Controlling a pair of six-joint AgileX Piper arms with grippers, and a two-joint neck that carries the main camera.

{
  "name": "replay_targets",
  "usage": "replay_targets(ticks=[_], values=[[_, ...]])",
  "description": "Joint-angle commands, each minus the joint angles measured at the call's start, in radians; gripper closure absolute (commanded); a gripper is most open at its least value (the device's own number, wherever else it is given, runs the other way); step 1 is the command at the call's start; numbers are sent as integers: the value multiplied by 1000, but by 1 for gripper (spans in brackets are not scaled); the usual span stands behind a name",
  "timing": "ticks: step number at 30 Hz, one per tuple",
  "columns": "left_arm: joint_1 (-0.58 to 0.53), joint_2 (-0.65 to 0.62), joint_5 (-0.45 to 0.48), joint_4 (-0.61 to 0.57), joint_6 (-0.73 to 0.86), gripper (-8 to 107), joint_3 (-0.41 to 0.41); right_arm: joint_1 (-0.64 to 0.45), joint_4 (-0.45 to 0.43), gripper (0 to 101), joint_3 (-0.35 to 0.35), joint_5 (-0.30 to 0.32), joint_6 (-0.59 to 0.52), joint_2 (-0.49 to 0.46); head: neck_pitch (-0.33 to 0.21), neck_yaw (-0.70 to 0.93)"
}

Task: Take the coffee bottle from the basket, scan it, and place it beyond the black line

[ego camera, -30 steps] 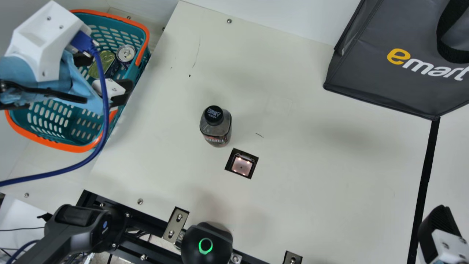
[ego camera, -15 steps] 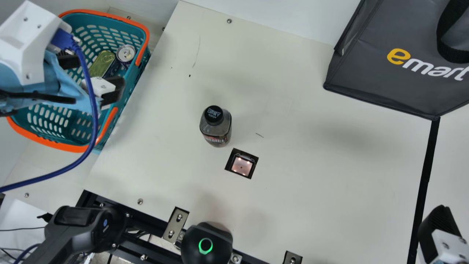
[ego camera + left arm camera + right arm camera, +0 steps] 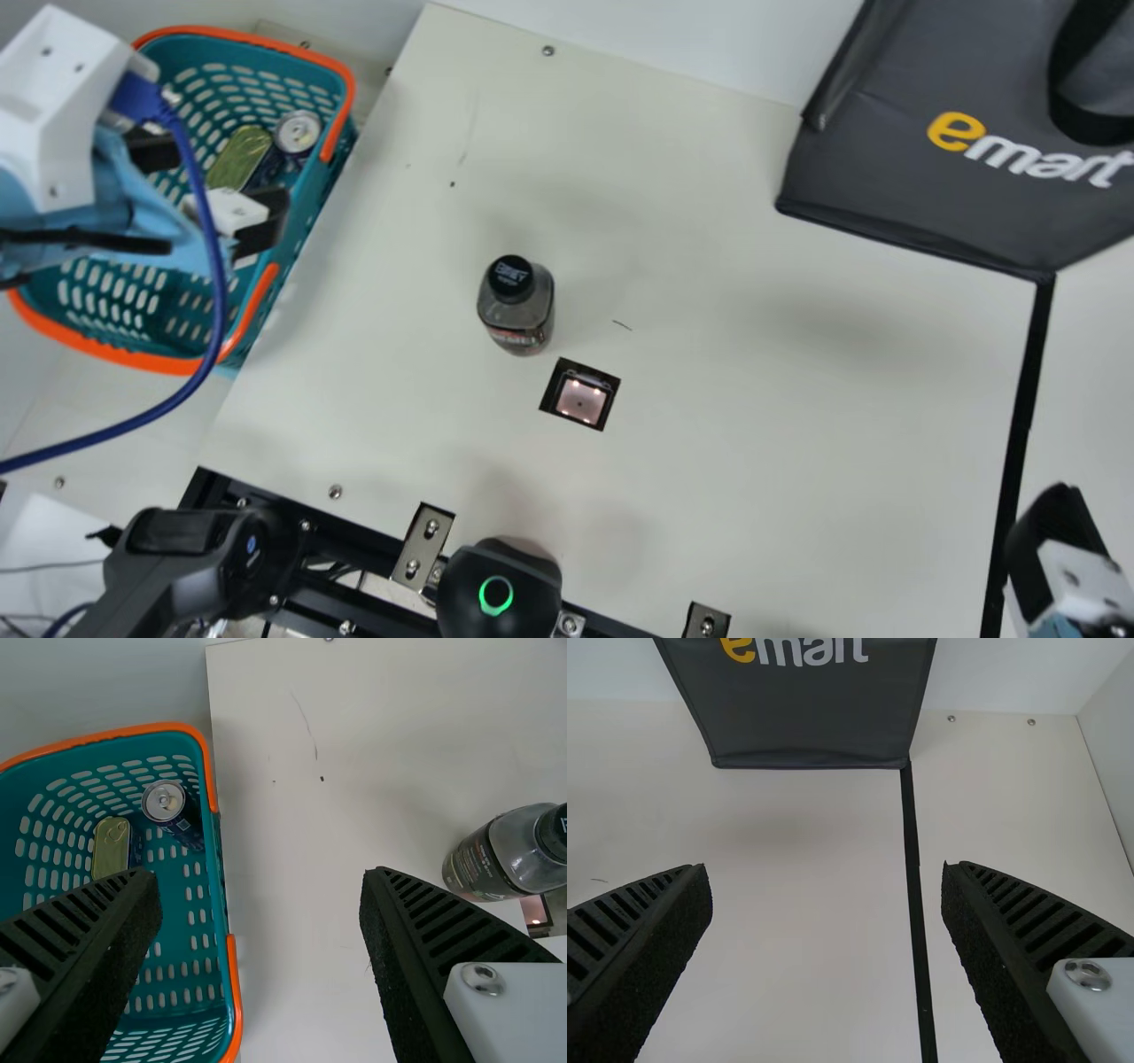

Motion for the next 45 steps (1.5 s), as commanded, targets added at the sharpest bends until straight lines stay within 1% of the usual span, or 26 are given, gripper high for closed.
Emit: replay_targets(ticks=[1,9,14,31,38,45], values=[[0,0,0,0,0,9,0,0,0,10,0,0,0,0,-27,-89],[0,0,0,0,0,9,0,0,0,10,0,0,0,0,-27,-275],[0,0,0,0,0,9,0,0,0,10,0,0,0,0,-27,-275],[-93,10,-23,32,-72,9,-3,0,0,10,0,0,0,0,-27,-275],[-136,13,-57,28,-98,9,13,0,0,10,0,0,0,0,-27,-275],[-204,20,-107,49,-118,9,45,0,0,10,0,0,0,0,-27,-275]])
